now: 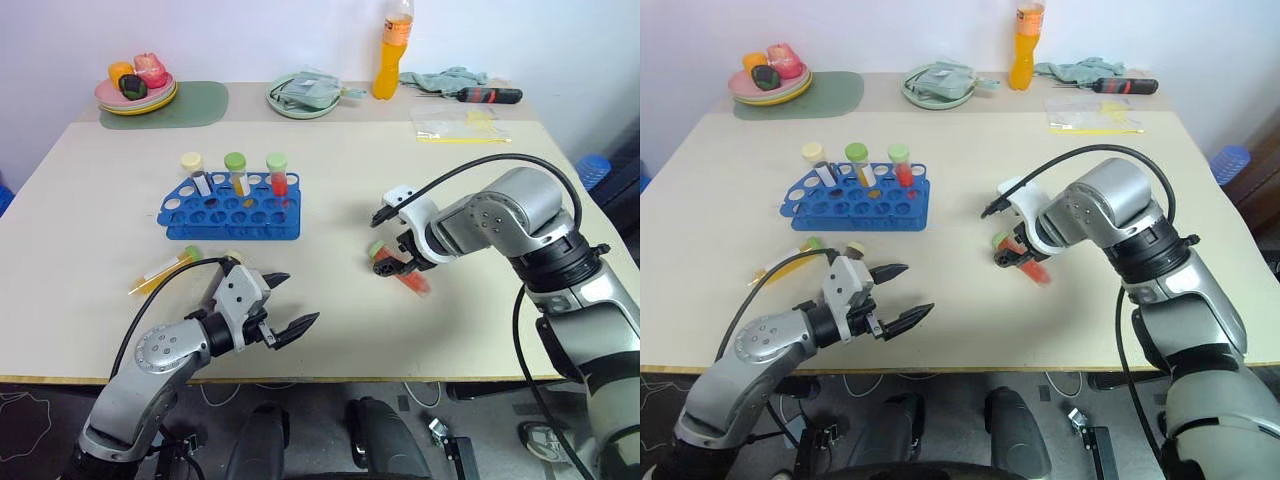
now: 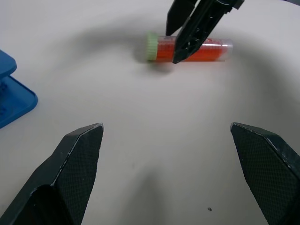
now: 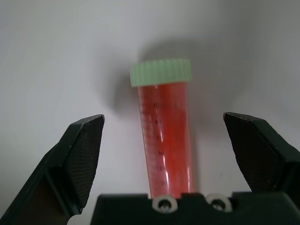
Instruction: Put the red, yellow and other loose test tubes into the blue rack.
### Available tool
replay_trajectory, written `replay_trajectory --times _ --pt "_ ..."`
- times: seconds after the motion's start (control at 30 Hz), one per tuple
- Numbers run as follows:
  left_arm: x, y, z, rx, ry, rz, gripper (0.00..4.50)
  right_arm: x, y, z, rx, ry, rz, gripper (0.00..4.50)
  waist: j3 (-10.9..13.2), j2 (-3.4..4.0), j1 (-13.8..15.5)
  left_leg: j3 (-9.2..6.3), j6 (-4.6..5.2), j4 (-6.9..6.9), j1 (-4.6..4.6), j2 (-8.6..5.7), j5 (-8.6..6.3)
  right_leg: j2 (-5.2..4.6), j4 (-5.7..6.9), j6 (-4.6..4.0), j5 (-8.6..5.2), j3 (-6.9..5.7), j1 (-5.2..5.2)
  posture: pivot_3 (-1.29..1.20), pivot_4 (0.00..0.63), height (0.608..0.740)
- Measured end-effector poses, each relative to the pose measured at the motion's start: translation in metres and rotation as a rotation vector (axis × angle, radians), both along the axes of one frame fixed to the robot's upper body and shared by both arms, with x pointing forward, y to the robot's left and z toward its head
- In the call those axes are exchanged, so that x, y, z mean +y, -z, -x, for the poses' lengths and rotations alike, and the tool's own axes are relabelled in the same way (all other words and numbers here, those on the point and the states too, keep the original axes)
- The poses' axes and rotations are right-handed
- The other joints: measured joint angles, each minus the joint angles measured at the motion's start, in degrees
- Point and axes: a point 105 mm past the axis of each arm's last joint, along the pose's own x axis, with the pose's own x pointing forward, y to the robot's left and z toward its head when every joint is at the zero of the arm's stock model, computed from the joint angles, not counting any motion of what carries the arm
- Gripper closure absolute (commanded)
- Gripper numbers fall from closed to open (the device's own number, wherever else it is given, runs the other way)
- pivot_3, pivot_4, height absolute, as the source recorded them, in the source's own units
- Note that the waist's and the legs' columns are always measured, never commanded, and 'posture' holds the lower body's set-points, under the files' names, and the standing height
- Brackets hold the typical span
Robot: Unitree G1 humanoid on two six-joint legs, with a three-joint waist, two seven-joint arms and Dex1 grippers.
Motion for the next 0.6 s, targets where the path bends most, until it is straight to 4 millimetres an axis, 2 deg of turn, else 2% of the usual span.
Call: replay_trajectory --times 0.1,0.2,0.27,0.3,0.4,0.47,0.6 --pt "0.002 0.001 0.0 0.002 -0.011 -0.003 0.0 -0.001 0.004 -0.001 0.009 0.016 0.013 0.85 0.0 0.0 0.0 0.0 0.0 0.0 0.0 0.0 0.0 0.0 0.0 0.0 0.0 0.0 0.0 0.0 0.15 0.74" --pt "0.003 0.002 0.001 0.004 -0.015 -0.007 0.0 -0.001 0.007 -0.003 0.01 0.032 0.022 2.29 0.0 0.0 0.0 0.0 0.0 0.0 0.0 0.0 0.0 0.0 0.0 0.0 0.0 0.0 -0.01 0.0 0.15 0.74" --pt "0.003 0.003 0.002 0.007 -0.017 -0.007 0.0 0.0 0.007 -0.003 0.008 0.032 0.024 3.42 0.0 0.0 -0.02 0.0 0.0 0.0 0.0 0.0 0.0 0.0 0.0 0.0 0.0 0.0 -0.01 0.0 0.15 0.74" --pt "0.003 0.003 0.002 0.006 -0.016 -0.007 0.0 0.0 0.007 -0.003 0.005 0.03 0.026 3.72 0.0 0.0 -0.03 0.0 0.0 -0.01 0.0 0.0 0.0 0.01 0.0 0.0 0.0 0.0 -0.01 0.0 0.15 0.74" --pt "0.003 0.001 0.002 0.001 -0.014 -0.006 0.0 0.004 0.003 -0.002 -0.016 0.007 0.021 3.72 0.01 0.01 -0.04 0.0 0.01 -0.01 -0.01 0.0 0.0 0.01 0.0 0.0 0.0 0.0 -0.02 0.0 0.15 0.74" --pt "0.003 0.001 0.002 -0.001 -0.016 -0.005 0.0 0.013 -0.009 0.0 -0.066 -0.039 -0.017 3.72 0.02 0.04 -0.02 -0.01 0.01 -0.02 -0.05 0.0 0.0 0.02 0.0 0.01 0.0 0.0 -0.06 0.0 0.15 0.74" --pt "0.012 0.0 0.0 -0.013 -0.059 -0.005 0.0 0.051 -0.046 0.008 -0.312 -0.262 -0.243 3.72 0.02 0.03 0.01 -0.04 0.06 -0.02 -0.07 0.01 -0.03 0.04 -0.02 0.03 -0.01 -0.03 -0.06 0.0 0.15 0.74"
